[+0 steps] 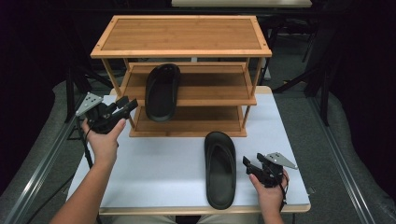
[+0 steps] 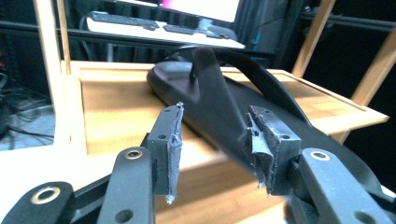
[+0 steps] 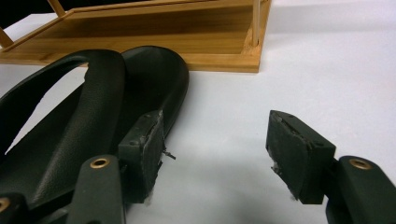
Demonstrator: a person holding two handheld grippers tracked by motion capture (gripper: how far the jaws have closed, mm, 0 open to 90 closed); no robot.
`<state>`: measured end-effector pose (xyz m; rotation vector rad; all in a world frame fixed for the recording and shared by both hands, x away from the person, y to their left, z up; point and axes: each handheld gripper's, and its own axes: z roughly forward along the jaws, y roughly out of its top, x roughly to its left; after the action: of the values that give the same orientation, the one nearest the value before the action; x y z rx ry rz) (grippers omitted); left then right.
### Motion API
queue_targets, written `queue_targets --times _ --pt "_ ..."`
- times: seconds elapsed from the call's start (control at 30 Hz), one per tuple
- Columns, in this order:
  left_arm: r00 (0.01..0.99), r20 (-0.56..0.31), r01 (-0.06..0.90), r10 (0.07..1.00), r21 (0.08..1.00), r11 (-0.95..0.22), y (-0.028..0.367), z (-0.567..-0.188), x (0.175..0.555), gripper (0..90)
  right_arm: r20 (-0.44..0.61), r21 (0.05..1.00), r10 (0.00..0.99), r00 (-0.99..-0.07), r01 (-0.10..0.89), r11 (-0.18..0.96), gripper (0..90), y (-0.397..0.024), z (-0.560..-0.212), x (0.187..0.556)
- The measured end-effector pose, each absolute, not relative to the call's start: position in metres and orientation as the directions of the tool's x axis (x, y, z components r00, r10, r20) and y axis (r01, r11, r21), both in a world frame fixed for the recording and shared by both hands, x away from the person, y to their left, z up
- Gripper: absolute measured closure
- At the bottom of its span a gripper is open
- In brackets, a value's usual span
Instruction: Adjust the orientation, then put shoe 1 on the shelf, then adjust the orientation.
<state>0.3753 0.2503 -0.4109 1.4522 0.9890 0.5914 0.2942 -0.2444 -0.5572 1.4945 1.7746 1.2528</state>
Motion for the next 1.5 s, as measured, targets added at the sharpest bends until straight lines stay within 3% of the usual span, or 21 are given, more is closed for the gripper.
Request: queue_targets --times 0.4,0.6,0.93,1.5 --pt "0.541 -0.173 0.281 0.823 0.96 0.018 0.284 -0.467 0.324 49.6 0.162 0.895 0.945 -0.283 0.447 -0.02 36.7 -0.237 -0.547 0.284" --pt "0.53 -0.191 0.339 0.826 0.941 0.0 0.3 -0.495 0.312 47.0 0.099 0.902 0.951 -0.294 0.43 0.039 37.5 -0.224 -0.538 0.276" --pt "0.502 -0.21 0.365 0.839 0.931 0.014 0.305 -0.521 0.312 46.3 0.108 0.907 0.934 -0.34 0.419 0.047 41.6 -0.214 -0.535 0.252" --pt "0.526 -0.213 0.398 0.823 0.917 -0.017 0.293 -0.534 0.316 45.7 0.141 0.883 0.903 -0.406 0.465 0.071 54.9 -0.201 -0.542 0.254"
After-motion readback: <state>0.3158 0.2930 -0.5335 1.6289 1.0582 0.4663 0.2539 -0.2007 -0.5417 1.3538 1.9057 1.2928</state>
